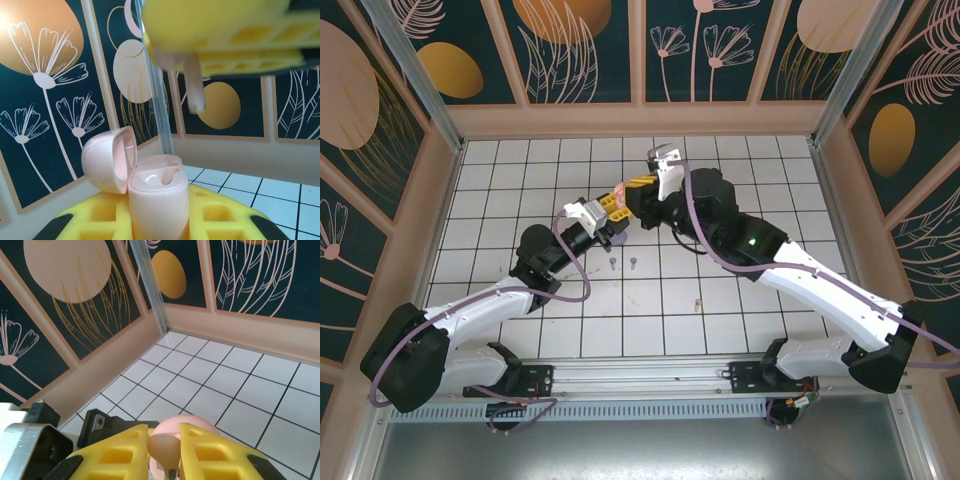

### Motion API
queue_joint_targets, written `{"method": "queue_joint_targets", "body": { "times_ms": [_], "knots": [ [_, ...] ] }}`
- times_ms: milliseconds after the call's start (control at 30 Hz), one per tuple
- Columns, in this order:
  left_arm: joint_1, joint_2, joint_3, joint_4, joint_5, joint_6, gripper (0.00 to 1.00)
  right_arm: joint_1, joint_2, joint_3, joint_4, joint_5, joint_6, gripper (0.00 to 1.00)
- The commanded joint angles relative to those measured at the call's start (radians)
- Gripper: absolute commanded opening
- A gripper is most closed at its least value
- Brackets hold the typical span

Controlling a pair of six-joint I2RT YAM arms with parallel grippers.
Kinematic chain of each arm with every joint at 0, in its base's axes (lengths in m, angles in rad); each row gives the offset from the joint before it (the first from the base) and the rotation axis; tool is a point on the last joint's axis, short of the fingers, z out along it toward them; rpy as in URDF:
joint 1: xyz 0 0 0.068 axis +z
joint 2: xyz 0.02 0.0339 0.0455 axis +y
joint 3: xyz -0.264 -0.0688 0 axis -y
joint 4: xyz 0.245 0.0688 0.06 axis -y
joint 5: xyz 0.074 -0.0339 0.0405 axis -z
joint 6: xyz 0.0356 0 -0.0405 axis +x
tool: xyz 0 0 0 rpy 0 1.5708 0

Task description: Insert wireless bluetooth earbuds into charging case

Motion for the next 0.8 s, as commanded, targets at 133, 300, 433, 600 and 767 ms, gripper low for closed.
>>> {"method": "queue_joint_targets", "body": {
  "times_ms": [133,300,433,600,767],
  "knots": [
    [-0.007,-0.009,0.036,0.028,-0.009,0.010,0.00,0.009,0.026,-0.022,0.052,0.010,-0.013,0.18],
    [-0.008,-0.017,0.036,0.019,-0.011,0.009,0.00,0.009,0.040,-0.025,0.046,0.013,-0.011,0.18],
    [-0.008,-0.023,0.034,0.016,-0.009,0.009,0.00,0.008,0.043,-0.036,0.045,0.029,-0.011,0.18],
    [-0.009,-0.028,0.036,0.010,-0.006,0.010,0.00,0.006,0.046,-0.052,0.046,0.073,-0.016,0.17],
    [-0.008,-0.030,0.039,0.003,-0.006,0.014,0.00,0.001,0.044,-0.066,0.038,0.080,-0.020,0.17]
  ]
}}
